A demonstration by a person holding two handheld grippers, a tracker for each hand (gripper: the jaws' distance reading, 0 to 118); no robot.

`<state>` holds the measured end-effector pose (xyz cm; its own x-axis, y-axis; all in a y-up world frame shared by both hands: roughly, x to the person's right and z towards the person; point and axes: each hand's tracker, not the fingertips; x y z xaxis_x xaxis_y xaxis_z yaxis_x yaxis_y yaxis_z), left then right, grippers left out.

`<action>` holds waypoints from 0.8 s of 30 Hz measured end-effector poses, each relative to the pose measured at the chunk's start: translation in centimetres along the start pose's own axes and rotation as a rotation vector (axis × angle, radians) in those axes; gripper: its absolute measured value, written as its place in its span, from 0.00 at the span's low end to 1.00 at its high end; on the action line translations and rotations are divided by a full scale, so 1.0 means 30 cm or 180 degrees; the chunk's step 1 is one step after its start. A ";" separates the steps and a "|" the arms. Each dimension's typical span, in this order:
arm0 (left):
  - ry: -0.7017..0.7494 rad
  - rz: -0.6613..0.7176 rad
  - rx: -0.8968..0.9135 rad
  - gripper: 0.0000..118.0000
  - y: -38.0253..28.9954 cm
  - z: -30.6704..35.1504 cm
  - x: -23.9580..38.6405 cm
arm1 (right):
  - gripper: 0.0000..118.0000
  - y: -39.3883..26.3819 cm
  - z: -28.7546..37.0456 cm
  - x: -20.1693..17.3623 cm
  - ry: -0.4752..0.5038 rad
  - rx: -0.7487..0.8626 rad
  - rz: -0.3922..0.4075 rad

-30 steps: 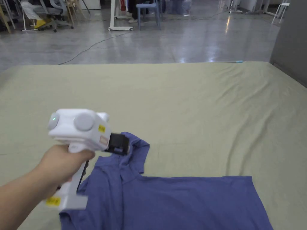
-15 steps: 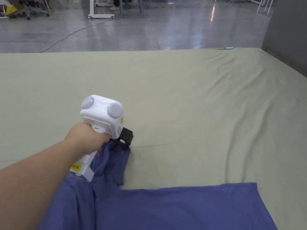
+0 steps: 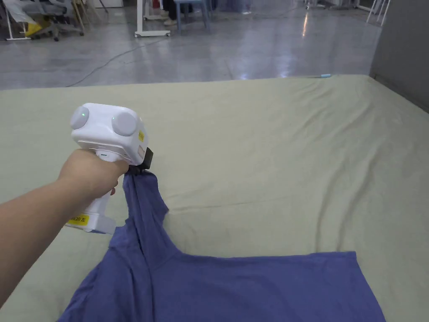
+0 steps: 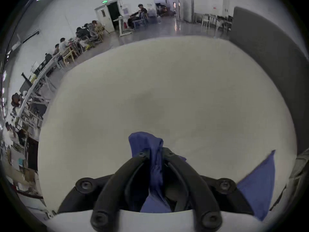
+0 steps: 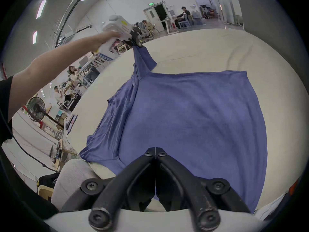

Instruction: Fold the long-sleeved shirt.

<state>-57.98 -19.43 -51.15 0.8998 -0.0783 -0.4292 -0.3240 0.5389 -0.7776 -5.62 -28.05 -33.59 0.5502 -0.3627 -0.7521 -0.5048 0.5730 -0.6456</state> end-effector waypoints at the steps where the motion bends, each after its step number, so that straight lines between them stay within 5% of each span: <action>1: -0.0039 -0.0041 0.0021 0.04 -0.017 0.060 -0.003 | 0.00 -0.001 -0.001 -0.001 0.0007 -0.0007 0.0008; 6: -0.0039 -0.0087 0.0257 0.04 -0.249 0.387 0.049 | 0.00 -0.020 -0.016 -0.001 0.0044 -0.0112 0.0058; 11: 0.0262 -0.0125 0.0404 0.04 -0.601 0.471 0.139 | 0.00 -0.035 -0.028 -0.010 0.0043 -0.0211 0.0140; 21: 0.0119 0.0649 -0.0590 0.04 -1.133 0.174 0.230 | 0.00 -0.054 -0.063 -0.007 0.0063 -0.0371 0.0173; 24: 0.0125 0.0718 -0.0274 0.06 -1.159 0.119 0.204 | 0.00 -0.050 -0.056 -0.006 0.0042 -0.0385 0.0121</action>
<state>-40.16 -35.66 -25.11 0.7903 0.0027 -0.6127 -0.5408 0.4730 -0.6956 -6.09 -30.09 -32.70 0.5208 -0.3525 -0.7775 -0.6020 0.4941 -0.6273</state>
